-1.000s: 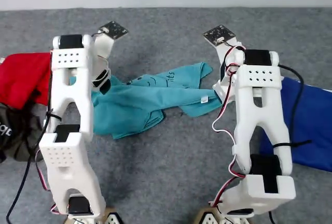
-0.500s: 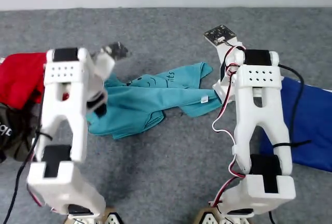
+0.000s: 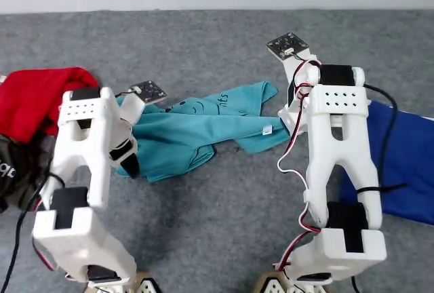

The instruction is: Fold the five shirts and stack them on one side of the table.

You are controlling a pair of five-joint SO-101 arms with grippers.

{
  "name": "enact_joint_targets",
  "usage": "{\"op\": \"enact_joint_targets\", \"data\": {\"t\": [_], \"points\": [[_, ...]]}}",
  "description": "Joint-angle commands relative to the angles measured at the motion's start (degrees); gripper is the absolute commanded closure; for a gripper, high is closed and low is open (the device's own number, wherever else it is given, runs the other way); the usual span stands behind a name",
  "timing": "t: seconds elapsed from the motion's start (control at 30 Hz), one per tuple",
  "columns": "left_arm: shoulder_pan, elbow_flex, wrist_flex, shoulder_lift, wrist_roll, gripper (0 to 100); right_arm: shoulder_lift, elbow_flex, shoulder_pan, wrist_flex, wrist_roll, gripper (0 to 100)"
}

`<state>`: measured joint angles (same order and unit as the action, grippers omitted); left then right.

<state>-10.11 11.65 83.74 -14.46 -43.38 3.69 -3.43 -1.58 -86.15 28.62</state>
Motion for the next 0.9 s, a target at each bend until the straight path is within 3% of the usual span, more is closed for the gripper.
{"op": "enact_joint_targets", "data": {"t": [0.0,0.23,0.33,0.47,0.7,0.87], "points": [[-0.09,-0.04,-2.11,-2.46,0.62,79,-3.74,-0.62,0.48,-0.48,-0.53,99.0],[-2.46,-3.65,-5.54,-9.32,1.85,80,-3.74,-0.62,0.48,-0.48,-0.53,99.0],[-2.73,-5.67,-5.63,-11.25,2.73,87,-3.82,-0.62,0.48,-0.48,-0.53,99.0],[-2.64,-8.57,0.18,-11.43,0.35,99,-6.29,-0.62,0.57,-0.48,-0.53,99.0],[-2.90,-20.44,16.35,-5.71,-0.62,99,-12.26,-0.53,0.48,-2.42,-0.26,99.0],[-2.11,-26.24,16.79,8.18,-0.44,99,-19.91,-0.62,0.75,-2.86,-0.18,99.0]]}}
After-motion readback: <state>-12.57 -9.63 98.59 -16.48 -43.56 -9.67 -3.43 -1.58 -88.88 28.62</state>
